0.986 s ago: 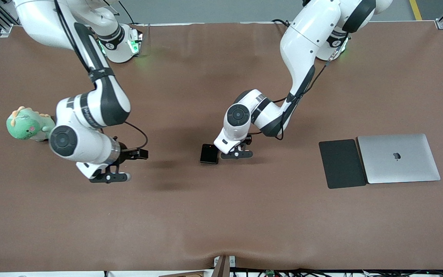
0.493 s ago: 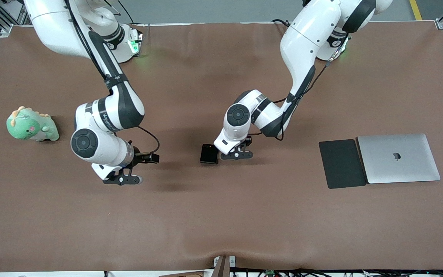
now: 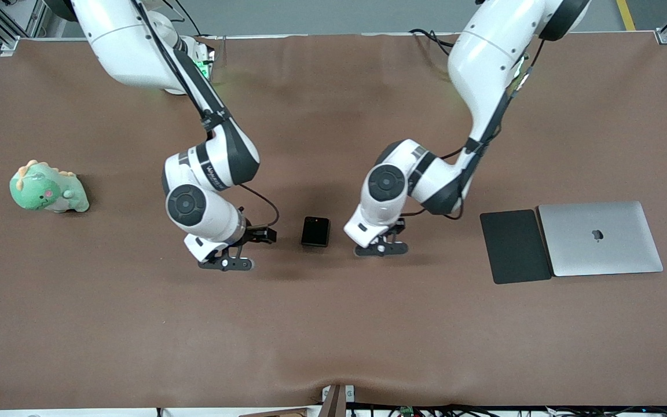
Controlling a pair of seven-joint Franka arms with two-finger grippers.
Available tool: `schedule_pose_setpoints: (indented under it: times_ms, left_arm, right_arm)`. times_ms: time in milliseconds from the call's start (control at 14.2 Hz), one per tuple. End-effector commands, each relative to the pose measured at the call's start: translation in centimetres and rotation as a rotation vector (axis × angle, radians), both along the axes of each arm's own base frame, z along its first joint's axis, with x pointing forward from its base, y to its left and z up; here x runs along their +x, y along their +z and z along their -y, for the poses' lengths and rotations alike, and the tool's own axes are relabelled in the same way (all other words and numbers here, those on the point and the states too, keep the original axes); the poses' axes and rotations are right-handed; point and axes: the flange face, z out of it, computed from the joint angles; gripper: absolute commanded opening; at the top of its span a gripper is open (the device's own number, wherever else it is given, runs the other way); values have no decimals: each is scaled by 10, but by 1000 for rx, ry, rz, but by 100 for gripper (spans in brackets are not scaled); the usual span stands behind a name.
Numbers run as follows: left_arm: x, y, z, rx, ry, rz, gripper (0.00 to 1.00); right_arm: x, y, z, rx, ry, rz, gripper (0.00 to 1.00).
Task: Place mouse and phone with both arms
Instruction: 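Grasp the black phone with the right gripper while the left gripper lifts the mouse, then carry the mouse onto the mousepad with the left gripper while the right gripper lifts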
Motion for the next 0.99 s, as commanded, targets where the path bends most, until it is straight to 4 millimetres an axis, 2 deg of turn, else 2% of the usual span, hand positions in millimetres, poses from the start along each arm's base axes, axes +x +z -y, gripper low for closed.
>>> schedule_pose_setpoints:
  times_ms: [0, 211, 423, 634, 775, 915]
  left_arm:
    - [16, 28, -52, 32, -17, -6, 31]
    - [34, 36, -125, 42, -35, -24, 31]
    - [42, 32, -187, 53, -27, -54, 31]
    - [48, 19, -245, 59, -6, -86, 32]
    - [46, 18, -279, 59, -24, -101, 31]
    - [43, 13, -303, 58, -22, -119, 31]
  right_arm:
    - [3, -15, -43, -4, -45, 10, 100]
    - [-9, -28, -99, -13, -33, 55, 100]
    - [-23, -52, -137, -88, 78, 114, 100]
    - [-31, -70, -155, -103, 42, 128, 100]
    - [-32, -79, -155, -118, 49, 132, 100]
    - [-33, -82, -155, -127, 56, 135, 100]
